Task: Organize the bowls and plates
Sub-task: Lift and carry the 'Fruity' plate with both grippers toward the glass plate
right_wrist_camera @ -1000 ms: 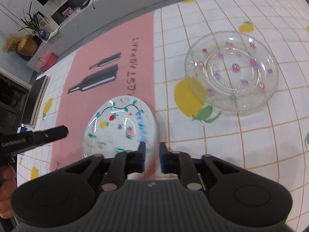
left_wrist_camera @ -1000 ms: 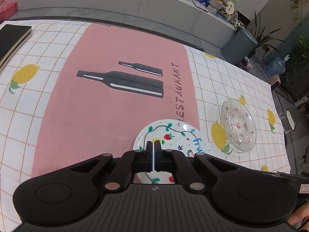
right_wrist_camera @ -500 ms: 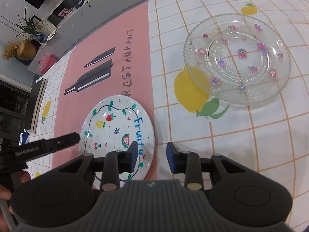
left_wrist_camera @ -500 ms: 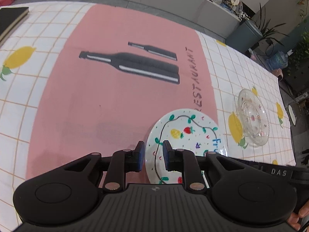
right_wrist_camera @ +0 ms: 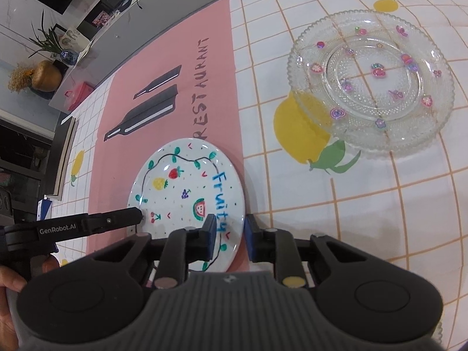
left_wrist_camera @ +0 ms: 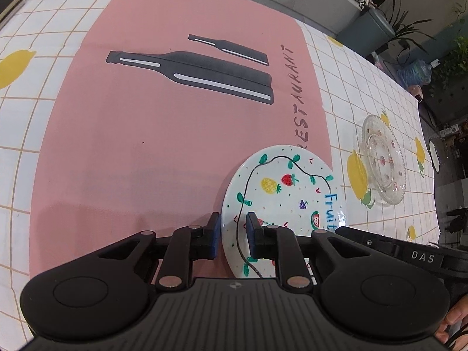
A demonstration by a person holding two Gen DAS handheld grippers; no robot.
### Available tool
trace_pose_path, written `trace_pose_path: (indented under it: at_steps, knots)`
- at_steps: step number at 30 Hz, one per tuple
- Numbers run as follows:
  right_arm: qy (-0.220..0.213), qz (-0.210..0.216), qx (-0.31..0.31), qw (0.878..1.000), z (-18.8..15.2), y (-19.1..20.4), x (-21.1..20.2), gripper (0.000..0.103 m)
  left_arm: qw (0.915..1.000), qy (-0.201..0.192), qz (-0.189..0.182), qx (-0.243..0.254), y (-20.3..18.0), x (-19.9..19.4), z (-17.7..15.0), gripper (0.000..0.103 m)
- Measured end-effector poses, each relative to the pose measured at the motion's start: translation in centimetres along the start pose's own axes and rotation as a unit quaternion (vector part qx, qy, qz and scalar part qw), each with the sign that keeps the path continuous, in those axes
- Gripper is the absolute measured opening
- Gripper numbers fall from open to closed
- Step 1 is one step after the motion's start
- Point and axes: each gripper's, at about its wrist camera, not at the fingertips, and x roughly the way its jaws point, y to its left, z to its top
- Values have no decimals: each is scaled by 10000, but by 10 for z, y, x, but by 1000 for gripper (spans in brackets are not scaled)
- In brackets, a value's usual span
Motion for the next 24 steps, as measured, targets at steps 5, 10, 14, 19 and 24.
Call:
trace_pose_path:
  at_steps: [5, 10, 14, 19, 24]
  knots:
    - [17, -68, 124, 9999, -2, -3, -2, 8, 9998, -68, 188, 36, -5, 0, 1, 15]
    - [6, -136, 125, 9998, -2, -1, -8, 9, 9996, -171, 209, 106, -12, -8, -2, 14]
    - [-27, -53, 159, 9999, 0, -2, -19, 9, 9992, -252, 249, 205, -21, -19, -1, 14]
    - [-122, 11, 179, 9998, -1, -8, -41, 9, 9986, -329, 251, 323, -41, -33, -3, 13]
    - [-215, 23, 200, 9996, -6, -18, -63, 9, 9980, -356, 278, 432, -65, -41, -11, 13]
